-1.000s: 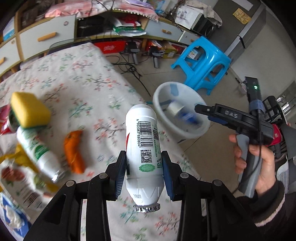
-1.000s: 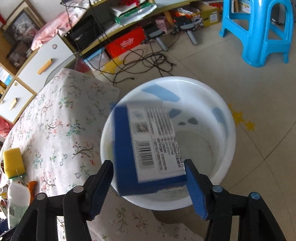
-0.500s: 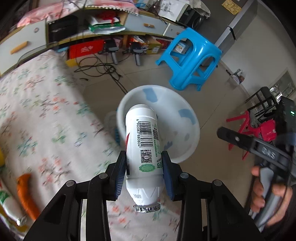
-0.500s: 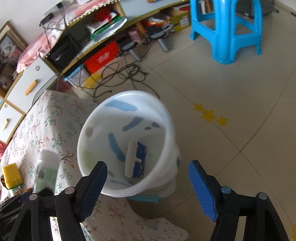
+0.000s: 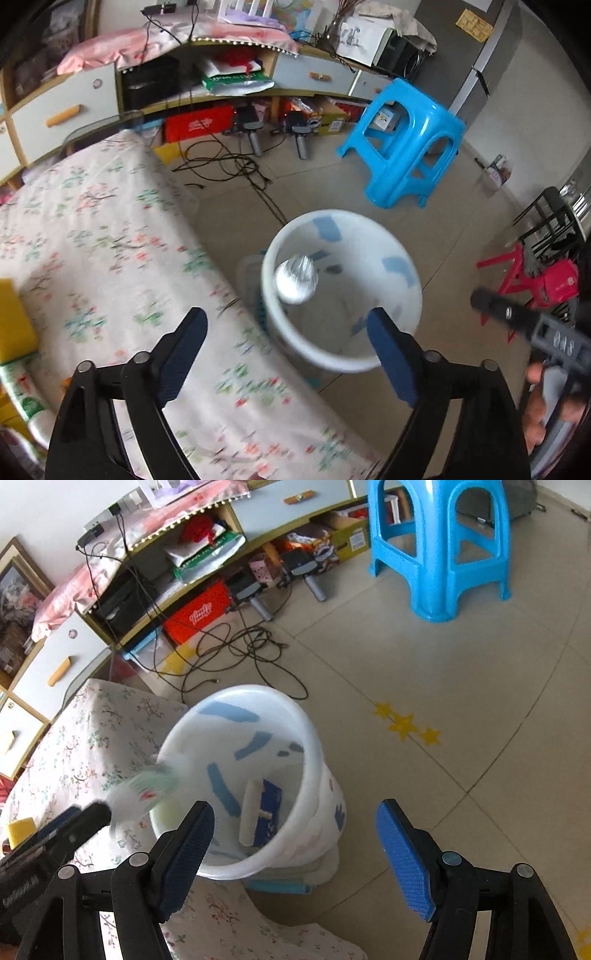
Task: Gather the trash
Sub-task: 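Lower the white bottle into the bin and open the left gripper, then grasp the crumpled white bag with the left gripper while the right gripper grasps the yellow sponge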
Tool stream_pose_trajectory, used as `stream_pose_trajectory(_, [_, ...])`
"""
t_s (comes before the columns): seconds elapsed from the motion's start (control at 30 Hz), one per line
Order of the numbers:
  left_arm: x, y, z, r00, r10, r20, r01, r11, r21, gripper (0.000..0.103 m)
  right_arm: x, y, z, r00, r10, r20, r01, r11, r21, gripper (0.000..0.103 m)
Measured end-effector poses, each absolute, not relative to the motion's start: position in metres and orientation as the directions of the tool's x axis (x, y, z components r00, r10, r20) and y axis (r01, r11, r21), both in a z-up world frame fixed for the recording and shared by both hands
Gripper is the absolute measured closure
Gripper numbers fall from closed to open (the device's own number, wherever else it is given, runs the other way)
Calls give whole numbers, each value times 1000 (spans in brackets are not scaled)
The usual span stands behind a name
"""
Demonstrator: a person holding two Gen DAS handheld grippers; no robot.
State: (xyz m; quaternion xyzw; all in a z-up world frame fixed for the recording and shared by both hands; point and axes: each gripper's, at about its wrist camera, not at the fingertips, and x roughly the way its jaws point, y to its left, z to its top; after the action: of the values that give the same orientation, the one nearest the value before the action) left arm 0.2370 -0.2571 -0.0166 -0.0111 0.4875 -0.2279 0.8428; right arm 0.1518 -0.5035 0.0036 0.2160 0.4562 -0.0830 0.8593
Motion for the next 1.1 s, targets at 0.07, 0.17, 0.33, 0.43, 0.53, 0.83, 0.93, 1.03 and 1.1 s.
stream_pose_trajectory(0.07, [229,-244,-13,424,-390,-817,370,898,-237,11,152,-500,6,575,57,-816,334,894,298,26])
stream_pose_trajectory(0.17, [218,-218,-7,430,-385,-817,342,907,-247,9,153,-491,10,584,69,-809,316,899,305,26])
stream_pose_trajectory(0.33, [202,-168,3,459,-354,-815,291,927,-238,4,155,-468,19,598,76,-798,277,915,294,26])
stream_pose_trajectory(0.43, [193,-138,10,484,-319,-815,262,941,-213,2,156,-452,23,601,80,-795,250,926,282,24])
stream_pose_trajectory(0.53, [181,-106,16,504,-280,-817,227,956,-187,0,157,-434,26,602,87,-794,219,938,269,23])
stream_pose_trajectory(0.83, [162,-9,17,512,-159,-844,77,987,-140,0,163,-380,28,588,102,-803,145,963,228,18])
stream_pose_trajectory(0.93, [161,24,17,497,-125,-859,-2,989,-145,0,166,-359,27,580,107,-808,119,970,213,18])
stream_pose_trajectory(1.03, [160,56,16,495,-94,-864,-66,987,-146,0,170,-341,26,572,112,-813,96,975,202,17])
stream_pose_trajectory(1.1, [162,75,15,495,-54,-867,-103,987,-120,0,174,-329,26,569,117,-814,80,977,196,17])
